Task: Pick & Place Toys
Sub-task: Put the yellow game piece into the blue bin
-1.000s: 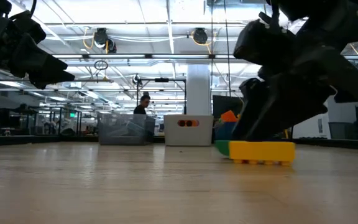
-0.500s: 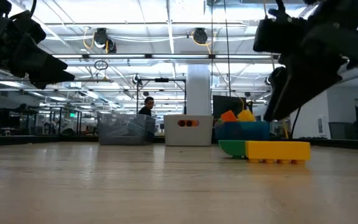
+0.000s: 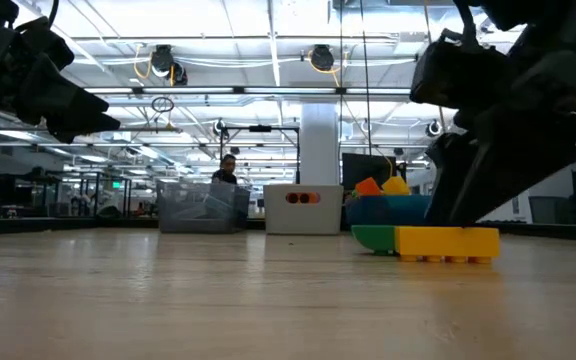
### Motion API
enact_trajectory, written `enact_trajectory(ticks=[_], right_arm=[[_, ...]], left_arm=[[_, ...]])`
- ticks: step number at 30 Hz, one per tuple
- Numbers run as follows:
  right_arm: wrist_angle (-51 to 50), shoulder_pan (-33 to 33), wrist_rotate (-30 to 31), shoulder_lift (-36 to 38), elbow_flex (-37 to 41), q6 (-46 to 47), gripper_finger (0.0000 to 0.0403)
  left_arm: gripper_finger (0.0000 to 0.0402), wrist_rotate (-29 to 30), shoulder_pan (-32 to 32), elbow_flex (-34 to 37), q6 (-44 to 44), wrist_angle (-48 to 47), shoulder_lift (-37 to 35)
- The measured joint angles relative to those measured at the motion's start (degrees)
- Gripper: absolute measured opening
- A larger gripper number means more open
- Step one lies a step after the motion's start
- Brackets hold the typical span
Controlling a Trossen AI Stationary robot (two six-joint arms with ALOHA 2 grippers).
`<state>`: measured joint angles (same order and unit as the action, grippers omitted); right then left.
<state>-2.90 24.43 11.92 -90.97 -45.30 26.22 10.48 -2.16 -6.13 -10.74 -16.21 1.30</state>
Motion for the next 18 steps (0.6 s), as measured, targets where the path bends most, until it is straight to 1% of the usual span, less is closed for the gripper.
enact_trajectory(ticks=[2, 6, 9, 13, 15, 18], right_arm=[[1.29, 0.09, -0.12, -0.81, 0.05, -0.3, 0.0253], [6.38, 0.04, -3.1, -3.74, -0.02, -1.5, 0.0253], [4.89, 0.03, -3.02, -5.51, -0.02, -2.66, 0.0253], [2.08, -0.42, -3.11, -5.02, -0.09, -2.7, 0.0252], [0.72, -0.43, -3.03, -3.95, -0.05, -3.21, 0.0245], [0.19, -0.47, -2.62, -2.59, 0.14, -4.06, 0.0224]], left_arm=[[0.0246, 0.0, 0.0, 0.02, 0.02, -0.04, -0.01], [0.0246, 0.0, 0.0, 0.02, 0.01, -0.04, -0.02], [0.0246, 0.0, -0.01, 0.02, 0.02, -0.03, -0.02], [0.0246, 0.0, 0.0, 0.02, 0.02, -0.02, -0.02], [0.0246, 0.0, 0.0, 0.02, 0.0, -0.04, -0.02], [0.0246, 0.0, 0.0, 0.01, 0.02, -0.03, -0.02]])
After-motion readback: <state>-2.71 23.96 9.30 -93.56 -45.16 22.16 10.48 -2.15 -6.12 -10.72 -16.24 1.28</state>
